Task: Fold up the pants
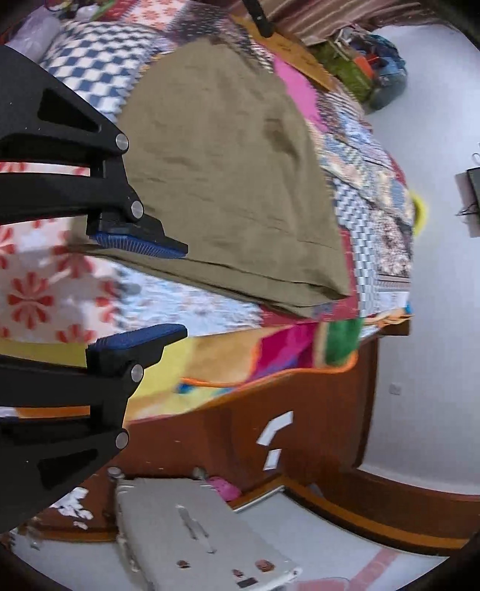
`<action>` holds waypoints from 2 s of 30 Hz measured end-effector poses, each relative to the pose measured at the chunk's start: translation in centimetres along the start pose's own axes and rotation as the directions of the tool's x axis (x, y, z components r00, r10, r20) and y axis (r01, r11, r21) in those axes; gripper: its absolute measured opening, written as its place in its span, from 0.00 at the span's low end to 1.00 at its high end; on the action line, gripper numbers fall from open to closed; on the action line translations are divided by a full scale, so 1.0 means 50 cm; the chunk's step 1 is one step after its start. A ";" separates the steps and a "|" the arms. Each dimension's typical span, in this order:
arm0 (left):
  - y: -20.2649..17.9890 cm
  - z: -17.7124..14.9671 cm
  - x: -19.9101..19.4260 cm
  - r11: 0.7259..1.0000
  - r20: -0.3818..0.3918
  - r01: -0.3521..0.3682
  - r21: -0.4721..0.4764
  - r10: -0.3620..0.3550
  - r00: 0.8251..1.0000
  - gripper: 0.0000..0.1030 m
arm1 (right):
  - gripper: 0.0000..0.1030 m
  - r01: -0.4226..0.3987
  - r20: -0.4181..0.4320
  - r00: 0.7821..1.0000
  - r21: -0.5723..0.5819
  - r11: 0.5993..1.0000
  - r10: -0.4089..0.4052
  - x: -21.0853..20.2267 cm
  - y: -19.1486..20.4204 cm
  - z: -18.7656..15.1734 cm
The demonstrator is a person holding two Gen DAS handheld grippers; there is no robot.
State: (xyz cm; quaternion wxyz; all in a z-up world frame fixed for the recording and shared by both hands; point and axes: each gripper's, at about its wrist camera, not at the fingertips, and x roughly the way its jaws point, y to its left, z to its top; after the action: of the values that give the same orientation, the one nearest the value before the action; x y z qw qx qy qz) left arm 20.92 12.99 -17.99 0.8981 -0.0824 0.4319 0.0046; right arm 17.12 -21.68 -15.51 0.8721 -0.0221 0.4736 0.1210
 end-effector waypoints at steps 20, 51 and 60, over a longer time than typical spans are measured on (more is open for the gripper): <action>0.022 0.078 0.240 1.000 -0.163 0.029 0.006 -0.028 0.986 0.53 | 0.40 -0.110 -0.024 0.994 0.013 0.994 0.110 0.242 -0.002 0.222; 0.006 0.038 0.293 1.000 -0.152 -0.017 0.016 0.019 0.988 0.59 | 0.10 0.150 0.016 0.989 -0.112 0.982 -0.149 0.296 0.018 0.250; 0.006 0.045 0.279 1.000 -0.150 -0.016 0.009 0.018 0.989 0.58 | 0.03 0.106 -0.028 0.994 0.007 0.994 -0.106 0.262 -0.069 0.257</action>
State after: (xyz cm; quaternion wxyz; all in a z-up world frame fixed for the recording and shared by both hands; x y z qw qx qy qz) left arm 31.39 12.76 -27.49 0.8633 -0.0752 0.4990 0.0043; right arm 35.28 -20.59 -19.59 0.8707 -0.0451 0.4845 0.0721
